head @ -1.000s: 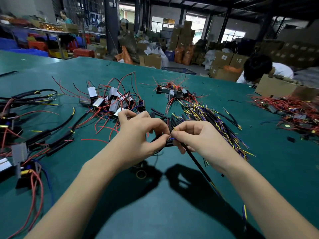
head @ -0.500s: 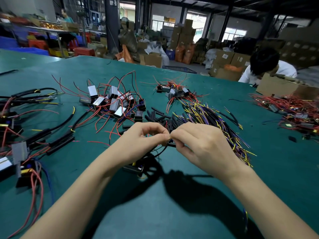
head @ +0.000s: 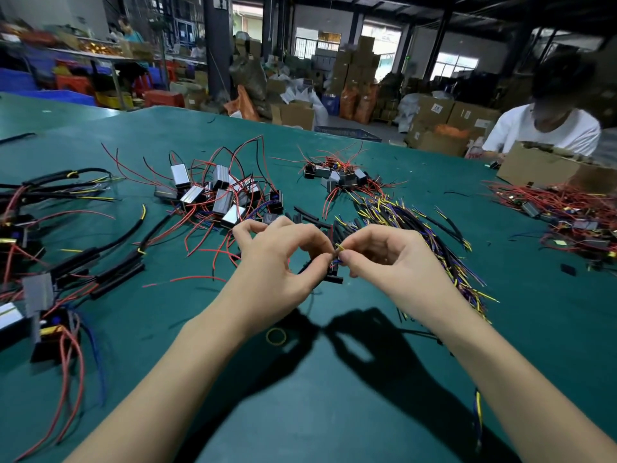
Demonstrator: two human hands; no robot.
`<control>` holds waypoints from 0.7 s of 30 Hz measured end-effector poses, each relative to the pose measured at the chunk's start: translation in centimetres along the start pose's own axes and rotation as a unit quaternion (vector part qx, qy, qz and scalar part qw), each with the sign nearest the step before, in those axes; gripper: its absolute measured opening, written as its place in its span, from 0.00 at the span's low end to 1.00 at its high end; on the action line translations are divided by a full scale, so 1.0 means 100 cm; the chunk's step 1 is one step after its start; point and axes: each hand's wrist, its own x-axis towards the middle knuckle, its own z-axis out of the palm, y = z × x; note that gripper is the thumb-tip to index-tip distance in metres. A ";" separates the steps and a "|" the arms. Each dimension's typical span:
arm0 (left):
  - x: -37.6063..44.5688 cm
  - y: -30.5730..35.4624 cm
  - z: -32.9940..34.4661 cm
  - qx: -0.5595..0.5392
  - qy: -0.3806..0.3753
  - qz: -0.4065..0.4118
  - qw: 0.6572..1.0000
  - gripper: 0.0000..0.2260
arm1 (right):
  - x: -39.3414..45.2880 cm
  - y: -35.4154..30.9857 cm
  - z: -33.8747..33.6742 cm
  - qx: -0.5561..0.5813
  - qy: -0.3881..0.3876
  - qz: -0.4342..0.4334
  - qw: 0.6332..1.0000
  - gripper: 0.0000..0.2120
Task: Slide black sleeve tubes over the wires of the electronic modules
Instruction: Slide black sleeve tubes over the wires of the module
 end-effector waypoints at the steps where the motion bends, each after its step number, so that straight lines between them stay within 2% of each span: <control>1: 0.000 0.000 0.000 0.005 0.003 0.003 1.000 0.02 | 0.000 0.001 0.000 -0.007 0.003 -0.004 1.000 0.06; 7: -0.001 0.000 0.002 0.024 0.011 -0.002 1.000 0.03 | -0.001 0.003 0.001 -0.045 0.012 -0.052 0.998 0.06; 9: -0.001 0.000 0.003 0.021 0.010 -0.012 1.000 0.03 | -0.002 0.003 0.000 -0.092 0.021 -0.099 0.991 0.05; 11: -0.002 0.002 0.005 0.001 0.008 -0.039 0.999 0.04 | -0.001 0.003 -0.002 -0.200 0.022 -0.178 0.963 0.03; 13: -0.002 0.005 0.008 -0.025 0.012 -0.075 0.997 0.04 | 0.000 0.005 -0.004 -0.322 0.014 -0.254 0.912 0.01; 14: -0.002 0.006 0.008 -0.037 0.016 -0.092 0.995 0.05 | 0.001 0.006 -0.005 -0.355 0.011 -0.276 0.893 0.01; 15: -0.001 0.007 0.009 -0.050 0.018 -0.105 0.993 0.05 | 0.001 0.007 -0.006 -0.357 0.012 -0.280 0.891 0.01; 16: 0.000 0.008 0.008 -0.068 0.018 -0.114 0.991 0.05 | 0.000 0.006 -0.006 -0.325 0.013 -0.261 0.909 0.02; 18: 0.001 0.008 0.007 -0.101 0.017 -0.110 0.989 0.04 | 0.000 0.003 -0.005 -0.191 0.019 -0.174 0.966 0.03; 21: -0.001 0.010 0.009 -0.064 0.044 -0.061 0.995 0.04 | 0.001 0.001 -0.002 -0.082 0.013 -0.049 0.995 0.03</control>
